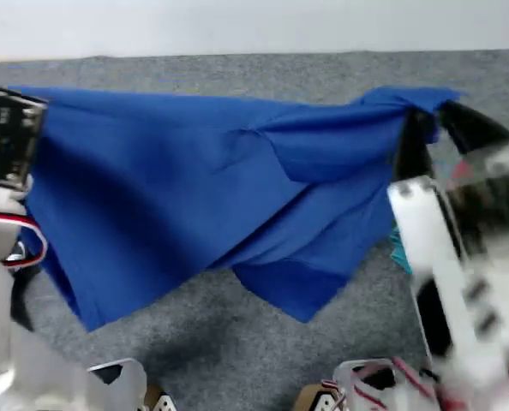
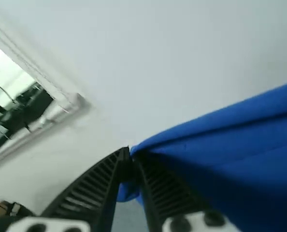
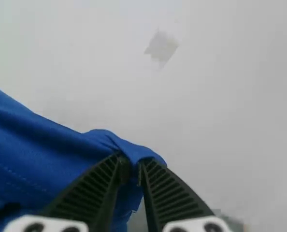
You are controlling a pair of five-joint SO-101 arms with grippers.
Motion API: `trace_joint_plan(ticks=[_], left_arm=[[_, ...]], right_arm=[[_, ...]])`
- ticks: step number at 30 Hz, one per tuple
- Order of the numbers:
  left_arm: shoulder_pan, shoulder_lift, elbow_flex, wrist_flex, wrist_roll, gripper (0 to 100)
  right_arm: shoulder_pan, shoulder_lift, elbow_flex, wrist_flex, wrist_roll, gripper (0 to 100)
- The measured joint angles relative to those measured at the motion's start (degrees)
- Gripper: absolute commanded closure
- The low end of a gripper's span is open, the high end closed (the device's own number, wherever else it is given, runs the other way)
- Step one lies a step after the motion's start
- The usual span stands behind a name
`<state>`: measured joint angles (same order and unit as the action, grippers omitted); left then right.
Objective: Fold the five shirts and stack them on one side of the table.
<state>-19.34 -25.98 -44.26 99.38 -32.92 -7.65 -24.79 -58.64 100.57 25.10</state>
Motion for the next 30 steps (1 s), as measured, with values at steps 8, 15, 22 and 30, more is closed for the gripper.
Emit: trace_joint_plan(ticks=[8, 15, 22, 30], left_arm=[[0.00, -7.74, 43.87, 0.00, -11.78, 100], [0.00, 1.49, 74.11, -11.96, -17.67, 98], [0.00, 15.12, 66.46, -11.16, -18.37, 86], [1.93, 15.47, 51.69, -0.97, -18.37, 83]], right_arm=[[-5.01, 5.45, 30.24, -5.01, 0.00, 98.8], [-7.03, 15.03, 50.64, -22.86, 0.00, 98.8], [-7.38, 22.07, 52.04, -28.57, 0.00, 98.8], [-7.47, 24.62, 52.31, -31.30, 0.00, 98.8]])
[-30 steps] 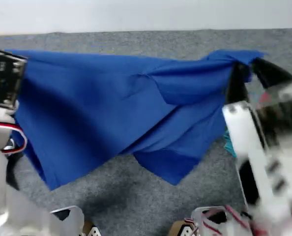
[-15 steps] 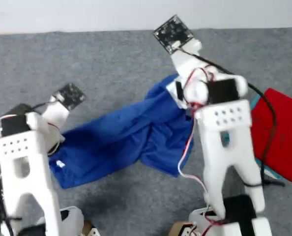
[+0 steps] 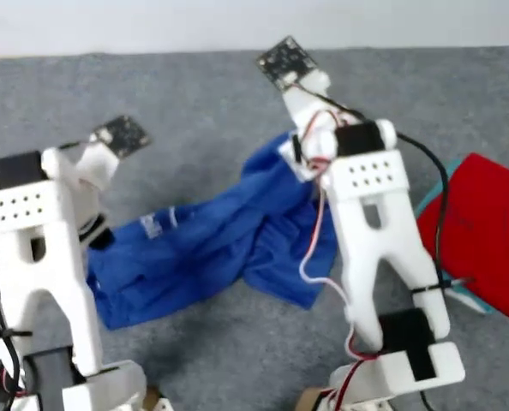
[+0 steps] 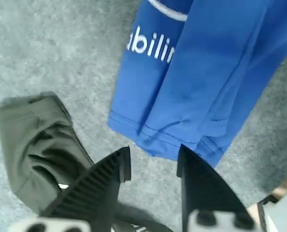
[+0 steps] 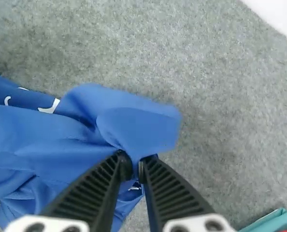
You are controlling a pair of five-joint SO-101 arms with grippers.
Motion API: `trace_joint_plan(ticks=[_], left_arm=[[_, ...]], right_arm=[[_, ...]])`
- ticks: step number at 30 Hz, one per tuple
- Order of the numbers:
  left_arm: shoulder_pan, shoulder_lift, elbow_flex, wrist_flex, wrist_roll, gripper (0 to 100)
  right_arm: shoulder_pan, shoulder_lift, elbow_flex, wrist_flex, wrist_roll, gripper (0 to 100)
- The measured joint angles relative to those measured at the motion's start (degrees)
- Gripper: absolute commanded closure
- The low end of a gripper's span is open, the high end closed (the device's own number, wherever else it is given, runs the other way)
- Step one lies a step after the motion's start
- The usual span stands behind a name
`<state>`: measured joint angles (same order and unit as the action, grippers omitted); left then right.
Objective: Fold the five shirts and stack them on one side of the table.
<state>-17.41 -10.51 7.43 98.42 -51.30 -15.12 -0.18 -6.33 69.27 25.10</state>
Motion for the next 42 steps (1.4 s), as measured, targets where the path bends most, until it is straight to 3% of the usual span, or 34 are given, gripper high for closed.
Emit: trace_joint_plan(ticks=[15, 25, 35, 42], left_arm=[[6.33, -0.97, 17.76, 0.09, -3.34, 83], [6.95, -0.97, 27.60, -11.34, -11.87, 83], [6.95, -1.23, 28.31, -18.02, -12.40, 83], [6.95, -1.32, 19.96, -13.89, -12.40, 83]], right_arm=[[5.98, 0.62, 0.00, 0.00, 0.00, 98.8], [6.51, 0.62, 0.00, 1.23, 0.00, 98.8], [6.51, 0.62, 0.00, 1.23, 0.00, 98.8], [6.51, 0.62, 0.00, 1.23, -2.11, 98.8]])
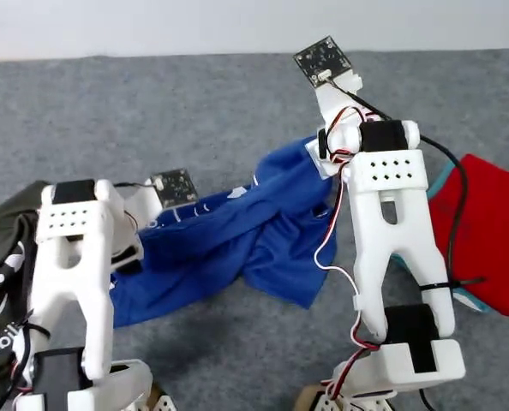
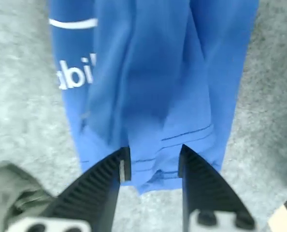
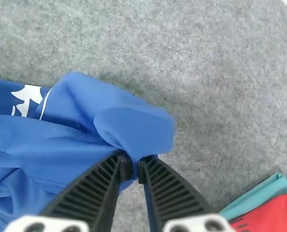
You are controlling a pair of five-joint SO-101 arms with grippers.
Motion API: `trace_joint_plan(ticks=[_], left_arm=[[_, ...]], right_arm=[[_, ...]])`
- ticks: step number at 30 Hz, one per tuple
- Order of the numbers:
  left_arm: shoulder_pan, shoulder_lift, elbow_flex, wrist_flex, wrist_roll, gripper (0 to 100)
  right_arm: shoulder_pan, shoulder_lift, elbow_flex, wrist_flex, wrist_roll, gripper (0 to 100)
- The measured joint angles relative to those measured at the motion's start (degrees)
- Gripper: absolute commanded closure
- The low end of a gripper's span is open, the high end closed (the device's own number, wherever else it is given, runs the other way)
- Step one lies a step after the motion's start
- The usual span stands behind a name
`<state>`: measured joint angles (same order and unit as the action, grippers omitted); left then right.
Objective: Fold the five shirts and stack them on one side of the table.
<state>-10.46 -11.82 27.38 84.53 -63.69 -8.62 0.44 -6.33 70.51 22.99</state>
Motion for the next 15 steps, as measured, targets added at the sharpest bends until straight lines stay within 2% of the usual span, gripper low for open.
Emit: trace_joint_plan(ticks=[7, 15], left_arm=[[0.00, 0.00, -4.75, 0.44, 0.00, 83], [-1.49, 0.00, 1.67, -10.73, -1.49, 83]], right_arm=[[0.00, 0.00, 0.00, 0.00, -0.18, 98.8], [0.00, 0.00, 0.00, 0.00, -0.18, 98.8]])
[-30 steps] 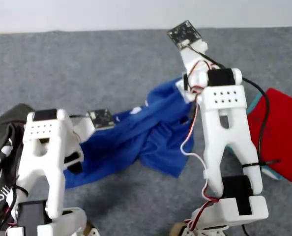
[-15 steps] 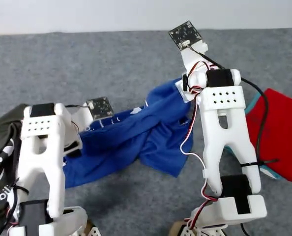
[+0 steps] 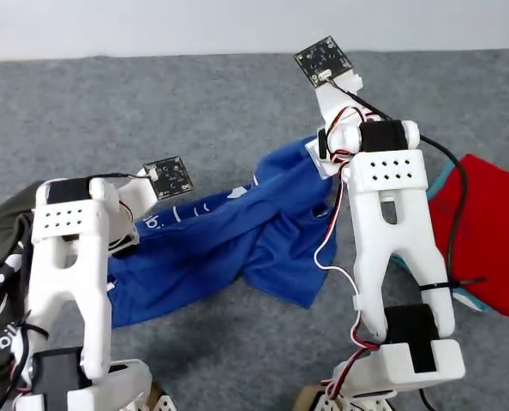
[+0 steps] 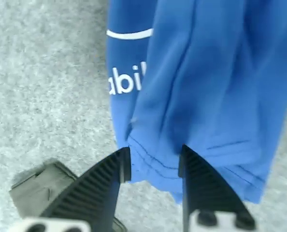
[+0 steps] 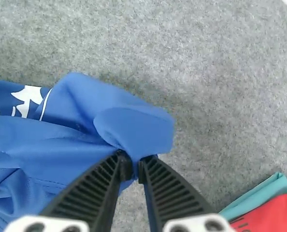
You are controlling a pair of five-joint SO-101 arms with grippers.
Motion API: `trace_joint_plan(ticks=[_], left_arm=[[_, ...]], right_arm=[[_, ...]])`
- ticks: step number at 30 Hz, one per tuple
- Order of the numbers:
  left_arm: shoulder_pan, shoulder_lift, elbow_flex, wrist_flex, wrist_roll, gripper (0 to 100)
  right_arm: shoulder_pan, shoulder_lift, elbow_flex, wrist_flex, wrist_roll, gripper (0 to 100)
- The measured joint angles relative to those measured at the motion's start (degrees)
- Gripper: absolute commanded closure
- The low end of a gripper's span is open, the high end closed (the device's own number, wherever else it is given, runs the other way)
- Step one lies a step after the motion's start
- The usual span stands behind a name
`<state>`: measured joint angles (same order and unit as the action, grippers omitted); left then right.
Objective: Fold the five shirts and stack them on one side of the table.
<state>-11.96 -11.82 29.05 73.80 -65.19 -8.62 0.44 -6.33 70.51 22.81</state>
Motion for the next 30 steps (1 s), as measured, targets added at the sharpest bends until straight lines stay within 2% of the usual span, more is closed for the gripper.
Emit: trace_joint_plan(ticks=[11, 19, 27, 30], left_arm=[[-0.09, 6.33, 0.44, -2.99, -0.70, 83], [-0.09, 6.86, -2.20, 0.62, -1.58, 90], [-0.09, 6.86, -5.80, 8.35, -2.73, 86], [-0.09, 7.03, -6.15, 8.88, -2.73, 85]], right_arm=[[0.00, 0.00, 0.00, 0.00, 0.00, 98.8], [0.00, 0.00, 0.00, 0.00, 0.00, 98.8], [0.00, 0.00, 0.00, 0.00, 0.00, 98.8], [0.00, 0.00, 0.00, 0.00, 0.00, 98.8]])
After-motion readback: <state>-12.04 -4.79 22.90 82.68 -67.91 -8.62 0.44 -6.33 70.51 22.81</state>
